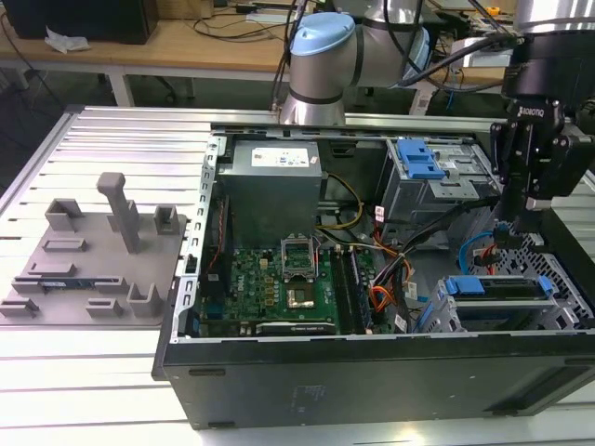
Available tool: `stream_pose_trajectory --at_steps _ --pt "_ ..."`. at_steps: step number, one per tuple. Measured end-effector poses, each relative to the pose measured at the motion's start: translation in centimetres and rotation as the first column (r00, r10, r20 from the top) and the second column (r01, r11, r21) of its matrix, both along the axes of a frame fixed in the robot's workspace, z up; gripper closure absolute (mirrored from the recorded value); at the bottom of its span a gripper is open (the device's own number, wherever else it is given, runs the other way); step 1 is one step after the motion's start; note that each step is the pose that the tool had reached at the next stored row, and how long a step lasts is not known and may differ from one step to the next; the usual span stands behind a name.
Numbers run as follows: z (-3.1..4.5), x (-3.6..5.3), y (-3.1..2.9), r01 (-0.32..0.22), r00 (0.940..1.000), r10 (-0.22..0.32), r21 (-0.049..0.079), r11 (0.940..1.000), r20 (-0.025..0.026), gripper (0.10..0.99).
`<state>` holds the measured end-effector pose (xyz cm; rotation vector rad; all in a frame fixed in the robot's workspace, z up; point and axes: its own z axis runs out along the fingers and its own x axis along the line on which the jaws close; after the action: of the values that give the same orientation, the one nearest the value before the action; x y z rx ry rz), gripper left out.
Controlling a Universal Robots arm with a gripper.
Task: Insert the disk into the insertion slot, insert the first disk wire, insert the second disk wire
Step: 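Insert the first disk wire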
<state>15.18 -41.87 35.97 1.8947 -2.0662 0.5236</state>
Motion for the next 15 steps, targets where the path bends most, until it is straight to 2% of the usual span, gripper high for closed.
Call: stream_pose_trajectory --at_steps 2,5,10,15 --pt "-0.32 -0.21 -0.01 0.000 1.0000 0.000 0.000 1.0000 0.0042 0.675" --pt "-0.89 -0.29 -0.01 0.015 0.9997 -0.015 0.000 0.9999 0.0192 0.675" --pt "-1.45 -0.31 -0.04 0.034 0.9992 -0.034 -0.011 0.9993 0.0206 0.675" --pt "-1.59 -0.30 -0.06 0.034 0.9992 -0.034 -0.017 0.9993 0.0214 0.675"
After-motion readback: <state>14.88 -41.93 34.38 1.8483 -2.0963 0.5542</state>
